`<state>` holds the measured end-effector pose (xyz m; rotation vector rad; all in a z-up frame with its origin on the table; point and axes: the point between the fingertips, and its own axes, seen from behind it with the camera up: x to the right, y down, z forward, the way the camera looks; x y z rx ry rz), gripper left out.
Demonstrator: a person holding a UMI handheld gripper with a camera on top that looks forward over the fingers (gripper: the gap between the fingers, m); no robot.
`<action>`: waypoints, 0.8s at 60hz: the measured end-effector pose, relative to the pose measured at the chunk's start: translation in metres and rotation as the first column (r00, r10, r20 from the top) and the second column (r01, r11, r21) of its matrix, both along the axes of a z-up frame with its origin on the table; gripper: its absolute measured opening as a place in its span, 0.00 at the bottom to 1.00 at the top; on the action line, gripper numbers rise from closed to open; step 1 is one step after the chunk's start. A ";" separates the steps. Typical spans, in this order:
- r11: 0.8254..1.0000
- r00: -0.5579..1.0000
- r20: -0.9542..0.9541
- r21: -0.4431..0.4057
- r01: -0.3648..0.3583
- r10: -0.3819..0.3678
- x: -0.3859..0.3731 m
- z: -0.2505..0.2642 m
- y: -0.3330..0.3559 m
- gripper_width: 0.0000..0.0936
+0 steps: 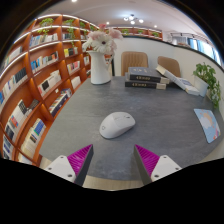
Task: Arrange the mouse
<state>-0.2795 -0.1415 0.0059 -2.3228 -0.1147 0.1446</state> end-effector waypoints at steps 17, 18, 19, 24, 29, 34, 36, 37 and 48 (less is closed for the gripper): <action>0.997 0.997 0.005 -0.014 0.072 -0.072 -0.021 -0.010 0.074 0.86; 0.997 0.997 0.003 -0.009 0.073 -0.073 -0.023 -0.009 0.079 0.86; 0.997 0.997 0.002 -0.004 0.073 -0.073 -0.024 -0.008 0.083 0.86; 0.998 0.998 0.009 0.005 0.069 -0.069 -0.028 -0.005 0.104 0.86; 0.999 0.999 0.004 0.002 0.047 -0.047 -0.039 -0.007 0.120 0.86; 1.000 1.000 -0.006 -0.007 0.018 -0.018 -0.052 -0.009 0.130 0.86; 1.000 1.000 -0.002 -0.019 0.012 -0.012 -0.054 -0.011 0.133 0.86; 1.000 1.000 0.002 -0.025 0.010 -0.010 -0.054 -0.012 0.134 0.86; 0.998 0.998 0.055 -0.056 0.033 -0.030 -0.046 -0.021 0.136 0.55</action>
